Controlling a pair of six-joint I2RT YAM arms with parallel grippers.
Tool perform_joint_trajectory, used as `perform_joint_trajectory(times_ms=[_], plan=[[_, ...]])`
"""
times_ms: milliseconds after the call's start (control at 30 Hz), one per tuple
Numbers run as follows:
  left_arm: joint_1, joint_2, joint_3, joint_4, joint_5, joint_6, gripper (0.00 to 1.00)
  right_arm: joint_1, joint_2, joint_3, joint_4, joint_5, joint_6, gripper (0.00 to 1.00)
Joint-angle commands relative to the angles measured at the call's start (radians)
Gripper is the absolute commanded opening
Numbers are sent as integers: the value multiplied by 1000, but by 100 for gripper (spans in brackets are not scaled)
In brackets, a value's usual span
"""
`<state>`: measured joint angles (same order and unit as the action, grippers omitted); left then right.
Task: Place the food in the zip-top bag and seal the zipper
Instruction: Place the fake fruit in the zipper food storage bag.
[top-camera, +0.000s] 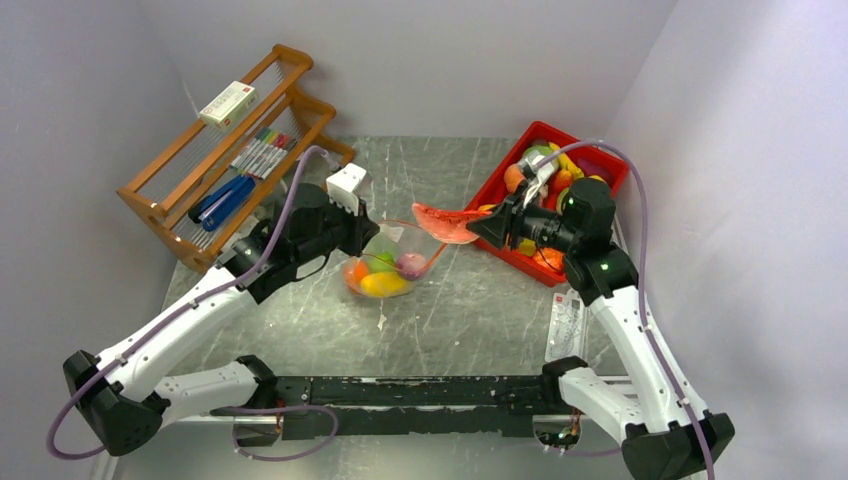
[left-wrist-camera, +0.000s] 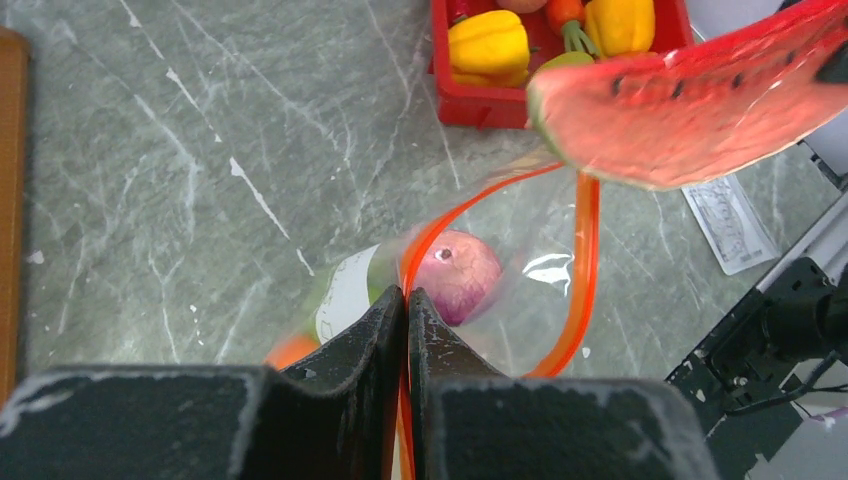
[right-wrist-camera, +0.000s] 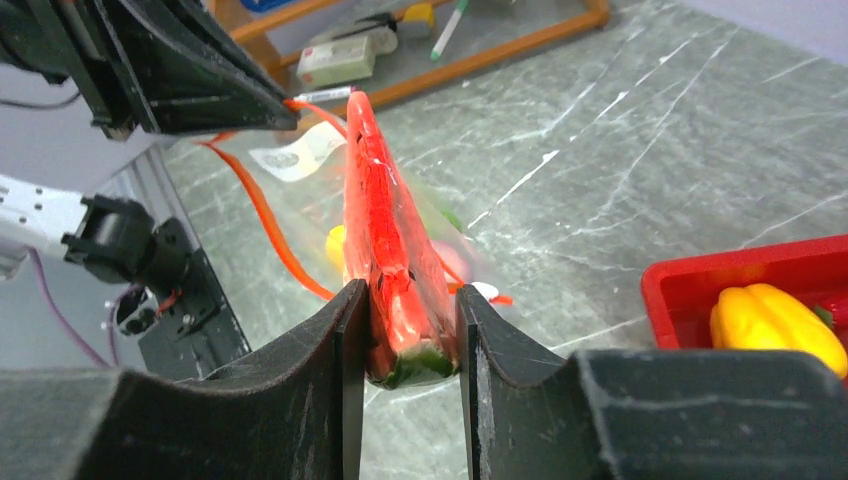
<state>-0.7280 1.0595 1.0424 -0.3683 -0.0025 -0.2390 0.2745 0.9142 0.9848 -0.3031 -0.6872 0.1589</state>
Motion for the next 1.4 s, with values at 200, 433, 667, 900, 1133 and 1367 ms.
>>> perform_joint_trajectory(times_ms=[200,433,667,900,1133,1367], plan=[[5,13,18,-14,102,33,7,199,89,30,-32,24,-93,30],[4,9,7,-8,126,38,7,425,183,61,-67,265,-145,30],[5,-5,5,-13,135,41,7,573,240,58,-11,431,-185,30],[5,-10,-7,0,132,18,7,641,278,-19,170,507,-187,30],[4,-26,-11,-5,95,1,7,655,341,-28,122,582,-252,46],[5,-38,-17,-6,24,1,7,654,233,-14,131,574,-228,64]])
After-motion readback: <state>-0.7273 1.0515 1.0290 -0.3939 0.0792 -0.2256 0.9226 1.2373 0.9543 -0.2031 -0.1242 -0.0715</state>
